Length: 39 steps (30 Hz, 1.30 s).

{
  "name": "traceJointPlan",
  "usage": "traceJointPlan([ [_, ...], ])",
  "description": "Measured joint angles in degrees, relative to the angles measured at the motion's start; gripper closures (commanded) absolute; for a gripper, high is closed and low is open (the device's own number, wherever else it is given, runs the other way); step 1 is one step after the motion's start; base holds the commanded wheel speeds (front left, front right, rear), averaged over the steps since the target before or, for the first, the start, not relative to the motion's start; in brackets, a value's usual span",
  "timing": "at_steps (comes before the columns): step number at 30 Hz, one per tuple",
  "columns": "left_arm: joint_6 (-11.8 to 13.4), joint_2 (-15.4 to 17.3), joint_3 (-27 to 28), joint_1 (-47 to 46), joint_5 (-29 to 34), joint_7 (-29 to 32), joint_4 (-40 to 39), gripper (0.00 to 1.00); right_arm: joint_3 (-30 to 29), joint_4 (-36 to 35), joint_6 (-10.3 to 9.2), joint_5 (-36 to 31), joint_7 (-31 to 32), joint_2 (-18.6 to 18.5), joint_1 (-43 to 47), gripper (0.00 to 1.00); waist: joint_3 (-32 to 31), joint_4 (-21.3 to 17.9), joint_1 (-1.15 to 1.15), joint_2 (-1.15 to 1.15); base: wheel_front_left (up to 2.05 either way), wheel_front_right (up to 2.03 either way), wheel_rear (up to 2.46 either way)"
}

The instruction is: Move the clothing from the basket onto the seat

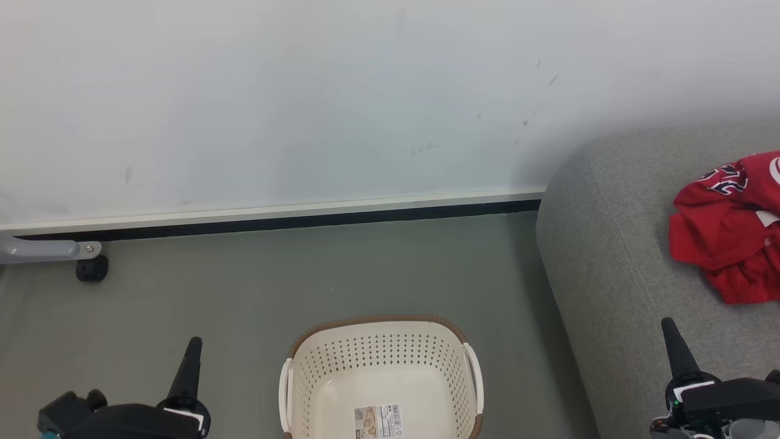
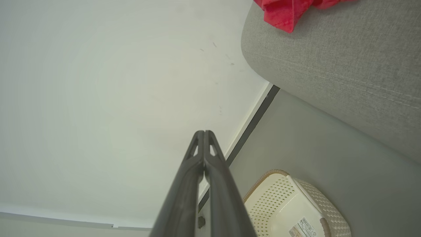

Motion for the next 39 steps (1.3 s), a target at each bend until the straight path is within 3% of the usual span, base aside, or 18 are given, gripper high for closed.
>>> traceJointPlan([
  [26, -4.0, -2.1, 4.9, -2.8, -19.5, 2.1, 5.1, 1.0, -5.7, 4.9, 4.03, 20.6, 1.9, 3.7, -0.8, 1.0, 0.1, 0.5, 0.0, 0.0, 0.0, 0.0, 0.0],
  [39, -4.1, -2.3, 5.0, -2.8, -20.6, 2.2, 5.3, 1.0, -5.9, 5.1, 4.04, 21.0, 1.9, 3.8, -1.1, 1.0, 0.1, 0.5, 0.0, 0.0, 0.0, 0.0, 0.0],
])
